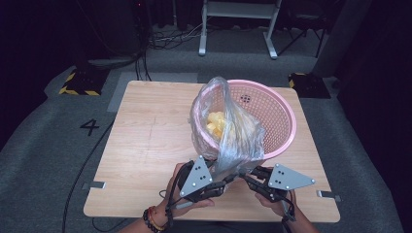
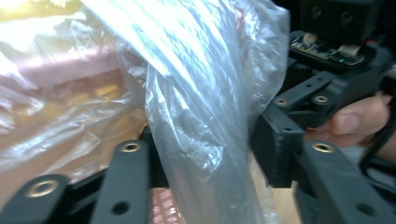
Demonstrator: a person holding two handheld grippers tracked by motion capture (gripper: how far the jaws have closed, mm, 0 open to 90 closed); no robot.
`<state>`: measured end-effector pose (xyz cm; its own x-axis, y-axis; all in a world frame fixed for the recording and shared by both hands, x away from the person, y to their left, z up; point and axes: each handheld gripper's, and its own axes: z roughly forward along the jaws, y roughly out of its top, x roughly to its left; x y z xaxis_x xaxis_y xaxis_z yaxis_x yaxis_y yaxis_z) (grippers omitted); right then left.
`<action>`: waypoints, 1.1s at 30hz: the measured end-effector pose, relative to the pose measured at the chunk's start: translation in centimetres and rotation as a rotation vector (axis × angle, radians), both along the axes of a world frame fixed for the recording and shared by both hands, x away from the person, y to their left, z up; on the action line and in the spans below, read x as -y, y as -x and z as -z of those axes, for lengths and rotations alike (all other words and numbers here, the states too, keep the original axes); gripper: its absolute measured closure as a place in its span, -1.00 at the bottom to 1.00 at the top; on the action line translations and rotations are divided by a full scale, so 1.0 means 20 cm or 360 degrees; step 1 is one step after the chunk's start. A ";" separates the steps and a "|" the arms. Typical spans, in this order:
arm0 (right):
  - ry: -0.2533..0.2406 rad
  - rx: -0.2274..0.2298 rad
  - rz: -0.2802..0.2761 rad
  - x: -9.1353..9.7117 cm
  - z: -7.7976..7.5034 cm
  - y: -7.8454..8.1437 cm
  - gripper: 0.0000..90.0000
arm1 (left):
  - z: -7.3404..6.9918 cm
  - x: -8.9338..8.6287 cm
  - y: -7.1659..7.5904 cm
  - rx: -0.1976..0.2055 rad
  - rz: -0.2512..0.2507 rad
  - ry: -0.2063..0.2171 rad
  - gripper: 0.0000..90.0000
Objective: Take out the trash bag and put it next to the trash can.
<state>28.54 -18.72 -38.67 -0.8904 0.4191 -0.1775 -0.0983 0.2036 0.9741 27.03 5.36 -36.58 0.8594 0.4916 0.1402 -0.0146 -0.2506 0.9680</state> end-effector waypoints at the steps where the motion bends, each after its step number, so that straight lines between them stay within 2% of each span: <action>1: 0.0012 0.0005 0.0026 0.00 0.01 0.00 0.86 | 0.00 0.00 0.00 0.0018 0.0033 -0.0025 0.45; 2: 0.0012 0.0005 0.0026 0.00 0.01 0.00 0.86 | 0.00 0.00 0.00 0.0026 0.0043 -0.0029 0.45; 4: -0.0012 -0.0001 0.0026 0.02 0.03 -0.01 0.68 | -0.01 -0.01 0.00 0.0102 -0.0002 -0.0067 0.76; 5: -0.0019 -0.0015 0.0010 0.03 0.03 -0.01 0.64 | -0.02 -0.03 0.00 0.0108 0.0017 -0.0067 0.78; 7: 0.0051 0.0016 0.0044 0.04 0.05 0.00 0.55 | -0.03 -0.05 0.01 0.0139 0.0010 -0.0060 0.86; 8: 0.0064 0.0006 0.0059 0.04 0.06 0.00 0.56 | -0.05 -0.08 0.02 0.0164 0.0007 -0.0056 0.87; 13: 0.0029 -0.0023 0.0069 0.08 0.07 -0.01 0.58 | -0.10 -0.16 0.03 0.0223 -0.0006 -0.0046 0.89; 14: 0.0029 -0.0023 0.0069 0.08 0.07 -0.01 0.58 | -0.10 -0.18 0.03 0.0221 -0.0005 -0.0041 0.89; 17: 0.0021 -0.0047 0.0081 0.09 0.08 -0.02 0.57 | -0.09 -0.25 0.00 0.0160 -0.0005 -0.0036 0.89; 19: 0.0017 -0.0064 0.0085 0.10 0.08 -0.03 0.56 | -0.04 -0.26 -0.03 0.0084 -0.0003 -0.0051 0.89; 22: 0.0009 -0.0080 0.0082 0.10 0.08 -0.04 0.52 | 0.05 -0.25 -0.08 0.0023 -0.0018 -0.0121 0.90; 23: 0.0015 -0.0080 0.0073 0.10 0.08 -0.03 0.46 | 0.07 -0.24 -0.09 0.0004 -0.0014 -0.0121 0.90; 25: 0.0004 -0.0068 0.0058 0.08 0.07 -0.01 0.34 | 0.09 -0.22 -0.10 -0.0001 -0.0005 -0.0126 0.91; 28: -0.0048 -0.0019 0.0040 0.06 0.02 0.03 0.29 | 0.11 -0.20 -0.10 0.0009 0.0010 -0.0125 0.91; 30: -0.0100 0.0012 0.0040 0.01 -0.03 0.05 0.33 | 0.12 -0.18 -0.10 0.0014 0.0015 -0.0137 0.91; 32: -0.0107 0.0027 0.0041 -0.01 -0.04 0.06 0.35 | 0.13 -0.17 -0.11 0.0005 0.0029 -0.0129 0.91; 33: -0.0139 0.0047 0.0068 -0.06 -0.05 0.05 0.41 | 0.13 -0.17 -0.12 -0.0002 0.0028 -0.0132 0.91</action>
<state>27.59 -17.52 -37.57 -0.8663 0.4717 -0.1647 -0.1204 0.1229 0.9851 29.39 8.72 -39.27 0.8681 0.4630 0.1788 -0.0185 -0.3298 0.9439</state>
